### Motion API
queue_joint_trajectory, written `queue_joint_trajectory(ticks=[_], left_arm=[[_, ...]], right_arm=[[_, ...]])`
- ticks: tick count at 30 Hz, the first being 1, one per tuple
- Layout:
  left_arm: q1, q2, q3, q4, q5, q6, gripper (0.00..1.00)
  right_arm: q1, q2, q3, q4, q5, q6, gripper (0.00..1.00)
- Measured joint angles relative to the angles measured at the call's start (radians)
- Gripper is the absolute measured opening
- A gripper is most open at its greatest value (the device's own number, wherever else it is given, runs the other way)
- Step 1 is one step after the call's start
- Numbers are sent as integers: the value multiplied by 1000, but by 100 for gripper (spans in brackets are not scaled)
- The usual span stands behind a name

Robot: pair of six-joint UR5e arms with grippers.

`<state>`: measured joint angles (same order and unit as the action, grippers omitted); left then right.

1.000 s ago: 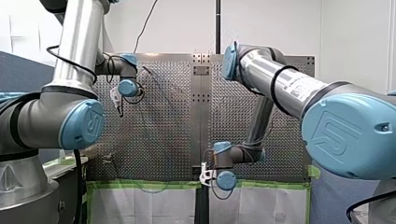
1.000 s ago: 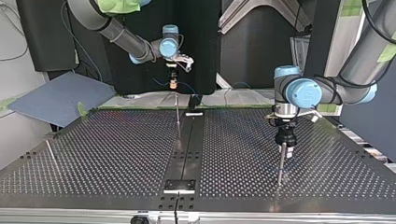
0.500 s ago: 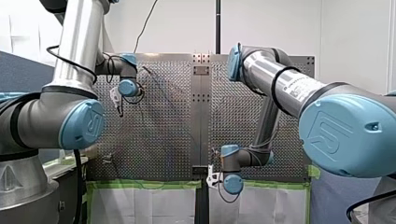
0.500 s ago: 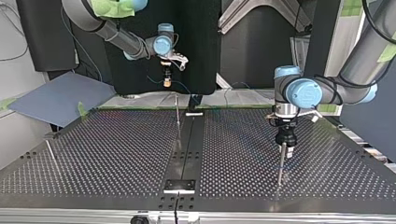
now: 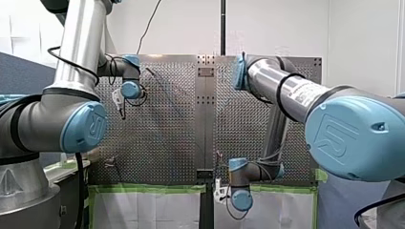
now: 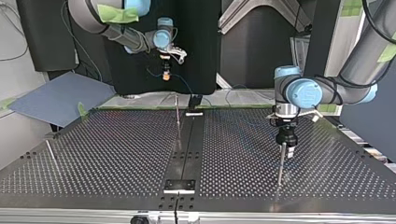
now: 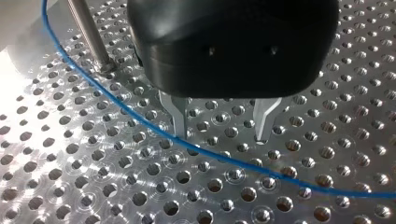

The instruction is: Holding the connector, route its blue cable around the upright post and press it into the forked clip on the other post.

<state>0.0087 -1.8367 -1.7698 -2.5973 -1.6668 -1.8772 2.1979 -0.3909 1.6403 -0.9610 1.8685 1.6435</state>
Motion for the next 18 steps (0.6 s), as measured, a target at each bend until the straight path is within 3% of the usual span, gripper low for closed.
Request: queue_joint_trajectory(ticks=[3,9,18], left_arm=[[0,0,0,0,0,0,71],[0,0,-1,0,-1,0,71],[0,0,0,-1,-6,0,71]], right_arm=[[1,3,0,-1,7,-6,2],[-1,-33,15,11,28,-11,2],[-13,-108,84,-6,42,-12,2]])
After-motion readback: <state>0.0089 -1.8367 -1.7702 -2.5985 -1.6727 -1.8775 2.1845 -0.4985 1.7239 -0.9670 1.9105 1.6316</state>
